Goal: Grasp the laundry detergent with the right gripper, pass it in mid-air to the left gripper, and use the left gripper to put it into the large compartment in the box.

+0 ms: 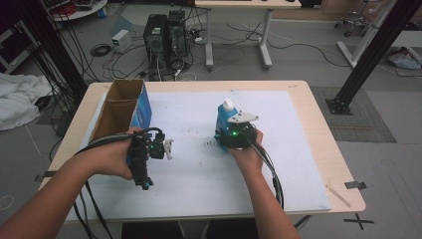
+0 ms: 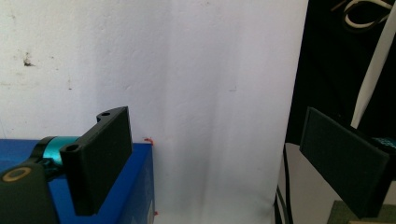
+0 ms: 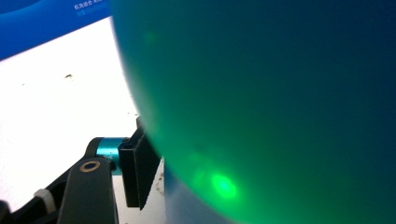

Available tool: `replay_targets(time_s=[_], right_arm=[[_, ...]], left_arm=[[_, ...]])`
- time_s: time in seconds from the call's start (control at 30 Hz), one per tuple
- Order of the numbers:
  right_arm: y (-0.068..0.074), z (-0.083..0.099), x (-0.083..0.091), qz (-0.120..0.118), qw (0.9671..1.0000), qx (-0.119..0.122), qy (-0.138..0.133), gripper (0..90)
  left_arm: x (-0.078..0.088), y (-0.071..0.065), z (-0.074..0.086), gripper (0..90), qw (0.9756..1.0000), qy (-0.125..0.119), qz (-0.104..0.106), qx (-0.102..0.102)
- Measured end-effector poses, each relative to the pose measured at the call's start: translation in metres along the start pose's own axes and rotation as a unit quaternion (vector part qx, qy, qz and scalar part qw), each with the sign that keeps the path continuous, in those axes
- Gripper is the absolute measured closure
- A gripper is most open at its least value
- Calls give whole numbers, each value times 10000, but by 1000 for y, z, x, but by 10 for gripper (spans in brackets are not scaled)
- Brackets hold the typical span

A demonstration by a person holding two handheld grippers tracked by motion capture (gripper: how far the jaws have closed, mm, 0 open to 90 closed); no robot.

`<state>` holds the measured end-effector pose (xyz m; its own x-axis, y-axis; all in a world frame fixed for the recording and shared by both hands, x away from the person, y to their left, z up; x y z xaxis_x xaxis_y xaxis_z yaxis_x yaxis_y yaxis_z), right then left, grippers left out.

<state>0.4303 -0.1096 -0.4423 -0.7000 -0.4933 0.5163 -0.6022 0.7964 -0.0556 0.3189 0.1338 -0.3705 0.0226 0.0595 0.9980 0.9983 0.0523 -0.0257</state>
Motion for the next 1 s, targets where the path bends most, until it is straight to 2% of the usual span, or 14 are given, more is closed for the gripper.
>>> replay_targets(time_s=[0.27,1.0], right_arm=[[0,0,0,-4,10000,59,-28,351],[-1,-1,-1,9,9999,-87,-109,419]], left_arm=[[1,1,-2,94,10000,37,2,-30],[-1,3,-3,94,10000,23,13,-72]])
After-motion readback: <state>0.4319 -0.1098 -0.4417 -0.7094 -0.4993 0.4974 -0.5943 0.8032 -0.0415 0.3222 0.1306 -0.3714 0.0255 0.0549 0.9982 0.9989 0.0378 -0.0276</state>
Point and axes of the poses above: each handheld gripper's, and its own axes: x roughly backward along the jaws, z roughly out of its underside, y roughly to its left, the point moved 5 cm from there along -x, roughly forward along the jaws, and after that the axes turned 1 degree about -x, right-handed, at the moved point
